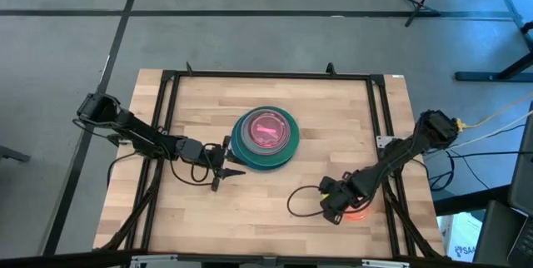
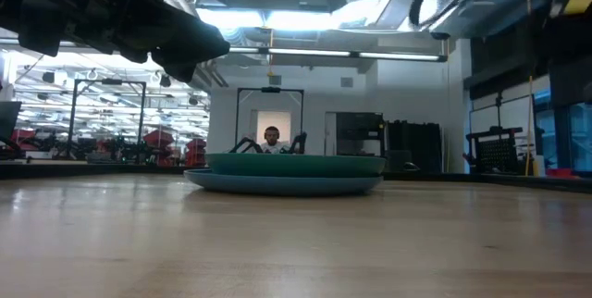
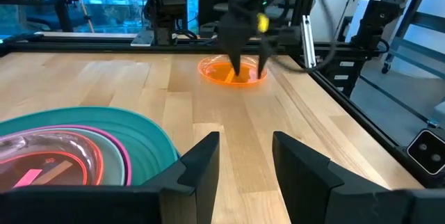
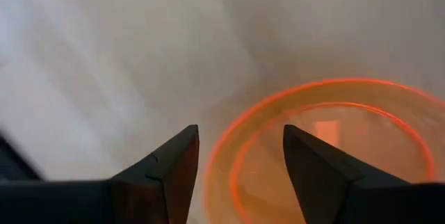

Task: Stack plastic plates
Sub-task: Stack the orange plate on top of the light pink plate

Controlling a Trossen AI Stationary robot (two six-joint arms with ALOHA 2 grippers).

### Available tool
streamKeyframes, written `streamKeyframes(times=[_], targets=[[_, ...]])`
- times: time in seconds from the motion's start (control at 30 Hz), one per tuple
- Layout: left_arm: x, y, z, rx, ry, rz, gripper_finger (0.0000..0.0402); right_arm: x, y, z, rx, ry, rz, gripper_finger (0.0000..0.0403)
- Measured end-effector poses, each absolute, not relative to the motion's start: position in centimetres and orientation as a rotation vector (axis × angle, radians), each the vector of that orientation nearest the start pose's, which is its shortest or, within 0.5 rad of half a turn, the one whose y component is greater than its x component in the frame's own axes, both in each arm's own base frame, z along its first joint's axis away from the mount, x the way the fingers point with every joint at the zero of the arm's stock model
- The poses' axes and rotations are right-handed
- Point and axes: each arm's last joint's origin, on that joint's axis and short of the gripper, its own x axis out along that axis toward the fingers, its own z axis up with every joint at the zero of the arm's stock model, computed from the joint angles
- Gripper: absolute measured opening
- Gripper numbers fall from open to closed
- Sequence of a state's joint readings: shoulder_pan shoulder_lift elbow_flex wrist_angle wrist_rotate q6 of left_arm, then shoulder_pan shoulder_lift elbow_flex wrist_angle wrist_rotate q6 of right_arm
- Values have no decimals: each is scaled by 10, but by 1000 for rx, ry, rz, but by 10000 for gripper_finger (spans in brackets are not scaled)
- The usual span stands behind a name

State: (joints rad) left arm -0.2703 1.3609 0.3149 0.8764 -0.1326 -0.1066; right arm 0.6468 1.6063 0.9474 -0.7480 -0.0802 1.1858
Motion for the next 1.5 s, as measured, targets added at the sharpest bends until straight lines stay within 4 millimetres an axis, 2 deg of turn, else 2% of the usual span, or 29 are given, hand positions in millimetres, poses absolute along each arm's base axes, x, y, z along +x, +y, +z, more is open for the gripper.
streamKeyframes(times=[0.13,0.27,0.5,0.87,1.23,1.5], targets=[[227,-59,163,-72,173,-128,127,214,165,157,577,1528,-334,202],[227,-59,163,-72,173,-125,127,221,171,150,608,1495,-281,202],[227,-59,163,-71,173,-122,127,224,173,140,600,1538,-288,202],[227,-59,163,-71,173,-122,127,234,175,162,493,1526,-257,202],[227,-59,163,-71,174,-122,127,241,182,166,550,1490,-180,202],[227,-59,163,-71,173,-122,127,243,184,136,525,1586,-257,202]])
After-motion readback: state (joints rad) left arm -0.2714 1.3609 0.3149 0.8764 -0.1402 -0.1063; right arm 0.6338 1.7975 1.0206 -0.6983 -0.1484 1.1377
